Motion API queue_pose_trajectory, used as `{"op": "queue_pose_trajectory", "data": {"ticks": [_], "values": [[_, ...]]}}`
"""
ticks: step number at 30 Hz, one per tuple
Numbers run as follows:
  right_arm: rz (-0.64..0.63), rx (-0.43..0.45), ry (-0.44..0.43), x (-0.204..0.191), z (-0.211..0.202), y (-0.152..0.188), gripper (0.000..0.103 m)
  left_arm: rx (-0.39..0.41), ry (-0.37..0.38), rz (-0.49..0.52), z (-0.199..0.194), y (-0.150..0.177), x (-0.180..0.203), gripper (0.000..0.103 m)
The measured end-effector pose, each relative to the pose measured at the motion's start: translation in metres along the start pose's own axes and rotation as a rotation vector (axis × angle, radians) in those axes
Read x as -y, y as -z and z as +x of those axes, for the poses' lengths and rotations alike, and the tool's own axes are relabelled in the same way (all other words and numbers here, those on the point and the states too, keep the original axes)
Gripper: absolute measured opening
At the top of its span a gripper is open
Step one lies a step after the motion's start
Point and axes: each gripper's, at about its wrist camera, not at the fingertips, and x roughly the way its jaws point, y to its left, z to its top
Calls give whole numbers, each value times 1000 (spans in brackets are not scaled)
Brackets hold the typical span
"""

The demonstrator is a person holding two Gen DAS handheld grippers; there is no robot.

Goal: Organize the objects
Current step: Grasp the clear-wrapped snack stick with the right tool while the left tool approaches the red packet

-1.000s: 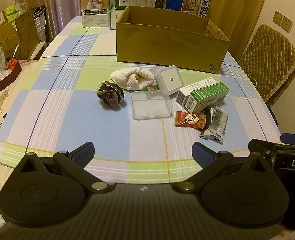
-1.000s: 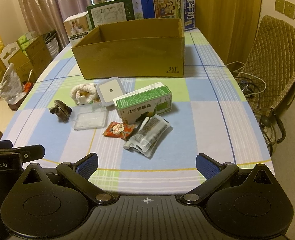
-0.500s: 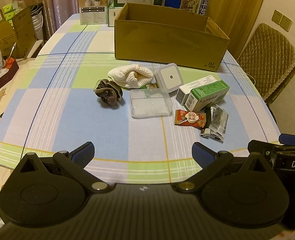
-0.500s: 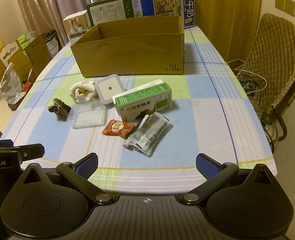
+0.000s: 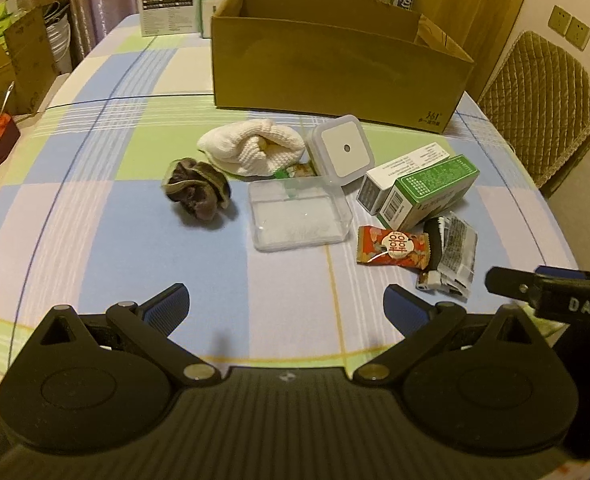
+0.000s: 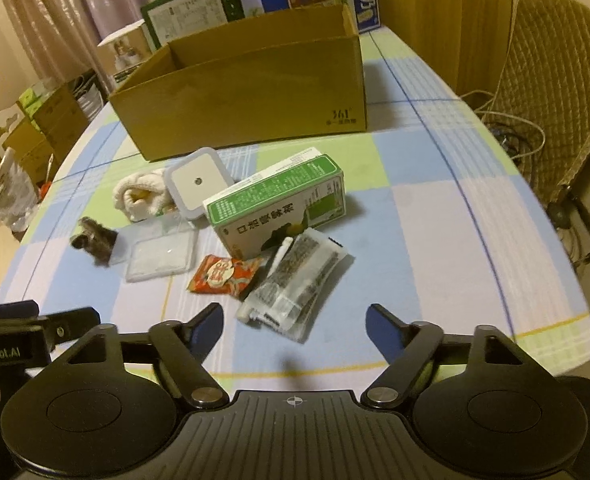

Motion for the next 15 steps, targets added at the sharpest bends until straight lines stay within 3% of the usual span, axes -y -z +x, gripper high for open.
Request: {"op": "queue_pose_trajectory", "data": {"ticks": [5,12,15], "values": [[52,-20,-2,9,29,-10,61,-25,0,16,21,-7,6,99],[55,-60,-16,13,58,-15,59,-47,14,23,35,-13,7,100],[12,-63,22,13,58,-16,59,-59,13,30,40,-15,9,100]]}}
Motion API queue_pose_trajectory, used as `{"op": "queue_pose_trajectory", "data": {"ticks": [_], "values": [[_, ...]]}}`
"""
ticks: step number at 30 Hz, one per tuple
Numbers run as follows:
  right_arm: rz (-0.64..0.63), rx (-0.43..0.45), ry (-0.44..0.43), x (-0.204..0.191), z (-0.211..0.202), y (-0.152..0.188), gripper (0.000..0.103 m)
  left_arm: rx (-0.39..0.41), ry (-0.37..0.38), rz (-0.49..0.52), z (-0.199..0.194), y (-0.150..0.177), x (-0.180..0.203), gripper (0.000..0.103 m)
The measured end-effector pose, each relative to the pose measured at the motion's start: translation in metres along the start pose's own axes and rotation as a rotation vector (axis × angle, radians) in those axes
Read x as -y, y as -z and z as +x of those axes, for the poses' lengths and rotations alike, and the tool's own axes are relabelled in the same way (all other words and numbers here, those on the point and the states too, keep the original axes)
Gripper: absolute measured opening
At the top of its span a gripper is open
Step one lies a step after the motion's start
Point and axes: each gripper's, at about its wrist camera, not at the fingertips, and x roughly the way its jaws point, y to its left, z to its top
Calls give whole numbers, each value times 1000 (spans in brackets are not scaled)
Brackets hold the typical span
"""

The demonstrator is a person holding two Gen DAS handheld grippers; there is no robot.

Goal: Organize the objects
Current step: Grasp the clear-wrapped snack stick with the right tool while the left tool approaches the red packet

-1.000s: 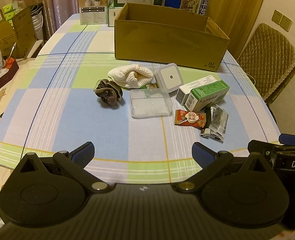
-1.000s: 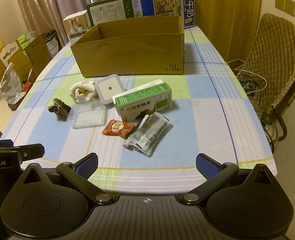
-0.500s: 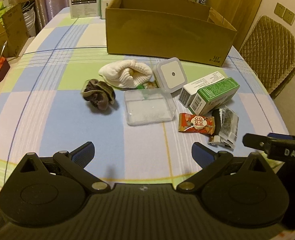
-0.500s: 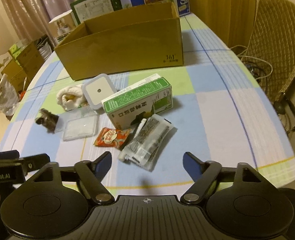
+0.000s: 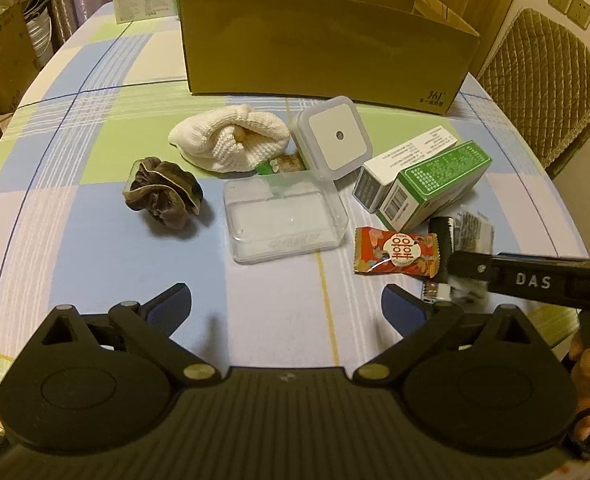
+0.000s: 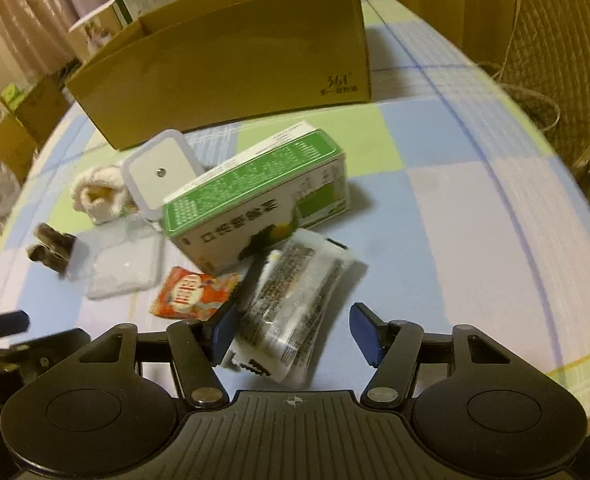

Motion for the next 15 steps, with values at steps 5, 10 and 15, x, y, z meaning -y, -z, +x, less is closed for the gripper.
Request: {"op": "queue_pose_trajectory", "data": {"ticks": [5,10,15], "values": [[18,10,42,17,-8,1,59,-14,12,13,5,1,7,100],[-16,-3,20,22,-2,4,58,-8,29,57,10,3,19,100],[-131,-3,12,19,1,3,40,19,58,142,18,6,32,87]]}}
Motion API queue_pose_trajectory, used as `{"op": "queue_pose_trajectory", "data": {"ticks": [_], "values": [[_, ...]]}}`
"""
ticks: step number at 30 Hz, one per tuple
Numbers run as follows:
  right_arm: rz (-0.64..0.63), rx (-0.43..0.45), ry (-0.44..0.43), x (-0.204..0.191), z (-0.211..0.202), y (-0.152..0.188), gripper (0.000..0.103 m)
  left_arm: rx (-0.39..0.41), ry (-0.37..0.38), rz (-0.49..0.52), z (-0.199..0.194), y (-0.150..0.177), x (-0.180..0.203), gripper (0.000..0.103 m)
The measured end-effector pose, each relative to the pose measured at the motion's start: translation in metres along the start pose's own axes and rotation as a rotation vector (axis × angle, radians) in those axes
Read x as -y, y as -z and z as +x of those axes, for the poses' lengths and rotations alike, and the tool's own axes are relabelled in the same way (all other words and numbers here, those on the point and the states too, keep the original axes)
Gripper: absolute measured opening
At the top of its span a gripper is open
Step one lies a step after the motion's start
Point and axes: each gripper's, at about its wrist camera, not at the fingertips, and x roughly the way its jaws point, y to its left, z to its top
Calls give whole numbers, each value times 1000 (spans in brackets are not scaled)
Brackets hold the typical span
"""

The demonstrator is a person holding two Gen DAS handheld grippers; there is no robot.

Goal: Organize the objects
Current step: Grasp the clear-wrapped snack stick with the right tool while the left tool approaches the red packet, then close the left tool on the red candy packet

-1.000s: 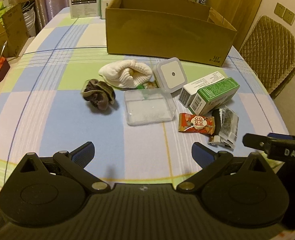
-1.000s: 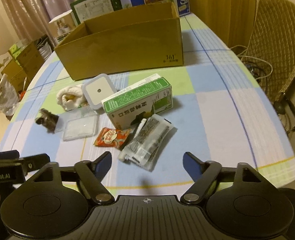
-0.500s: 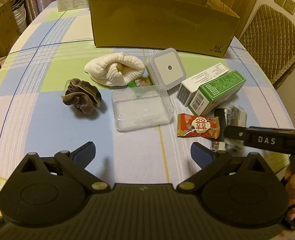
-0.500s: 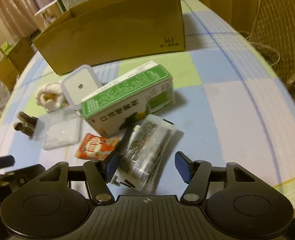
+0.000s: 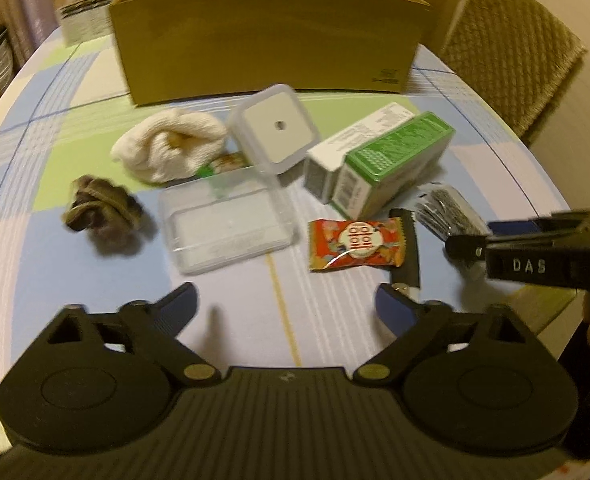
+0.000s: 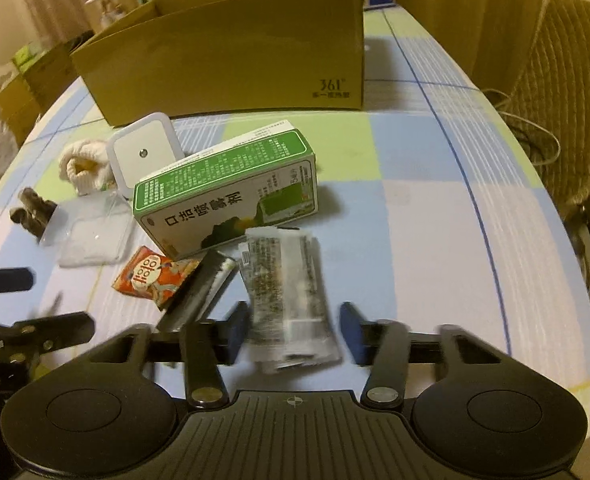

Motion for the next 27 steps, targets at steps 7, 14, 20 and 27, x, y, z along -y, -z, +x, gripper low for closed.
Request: {"op": "queue_pose_trajectory", "data": {"ticks": [7,14,20,27], "values": [[29,13,9,14,-6,3,36,28,85,51,15,-5,22,69],[47,19,2,17,-6,1,36,31,86,39,31,-18,31,69],[51,30,2,18,-5,2,36,46,49,38,41,-21,31,63],[44,37,13,16,-4,2,36,48,21,52,43,-19,24,57]]}}
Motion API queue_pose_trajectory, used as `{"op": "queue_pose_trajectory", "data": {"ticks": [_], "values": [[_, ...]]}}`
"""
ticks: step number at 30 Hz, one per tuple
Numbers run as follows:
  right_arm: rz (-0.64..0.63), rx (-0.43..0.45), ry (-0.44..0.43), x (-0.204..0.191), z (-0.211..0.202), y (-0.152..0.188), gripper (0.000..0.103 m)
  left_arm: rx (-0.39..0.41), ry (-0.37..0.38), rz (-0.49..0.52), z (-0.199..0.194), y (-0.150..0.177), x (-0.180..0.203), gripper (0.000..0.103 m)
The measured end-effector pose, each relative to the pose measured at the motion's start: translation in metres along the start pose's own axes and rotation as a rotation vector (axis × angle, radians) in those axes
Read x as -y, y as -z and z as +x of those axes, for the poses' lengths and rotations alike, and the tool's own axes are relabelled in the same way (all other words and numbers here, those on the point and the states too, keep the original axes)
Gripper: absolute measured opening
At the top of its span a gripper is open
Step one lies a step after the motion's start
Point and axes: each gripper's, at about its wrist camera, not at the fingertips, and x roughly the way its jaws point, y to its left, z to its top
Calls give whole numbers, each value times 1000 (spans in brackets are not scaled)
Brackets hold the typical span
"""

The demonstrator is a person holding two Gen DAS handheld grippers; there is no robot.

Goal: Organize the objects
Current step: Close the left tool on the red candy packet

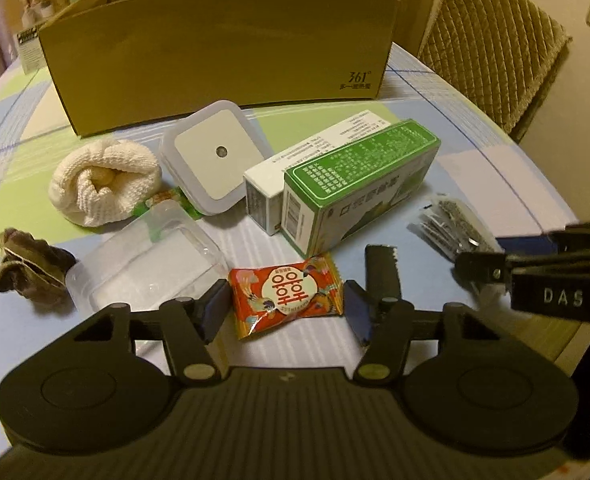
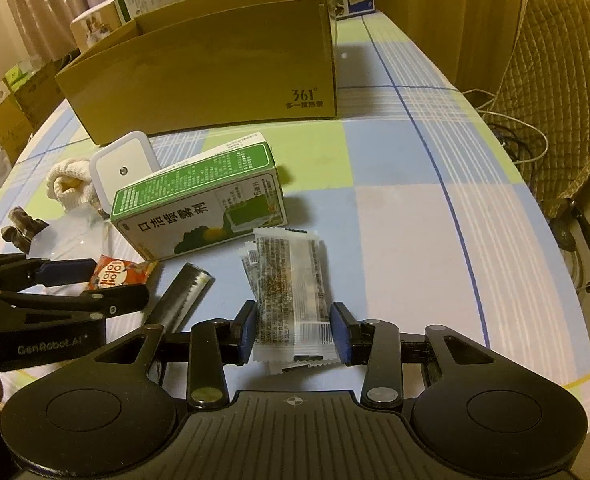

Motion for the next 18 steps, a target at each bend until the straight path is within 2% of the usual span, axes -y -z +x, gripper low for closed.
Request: {"op": "queue_pose_trajectory", "data": {"ticks": [4,5,7,9,11,14,18], "values": [[-6,2,6,-3,2,0,37,-15,-8,4,3,-3,1,63],[-8,2,9,-3,2,0,38,-15,-18,5,5,-4,3,61],[-11,2,13,-3,3,0,39,-3,-36,26,7,-4,8,64],[-15,3,12,-4,4,0,42,6,-37,15,8,-5,8,61],[-17,4,18,-4,5,0,51,14,-36,19,7,-4,9,50],[-17,5,15,-4,6,-2,57,15,-47,33,5,-3,10,47],[-40,10,18,-8,9,-3,57,14,-47,33,0,2,9,46]]}}
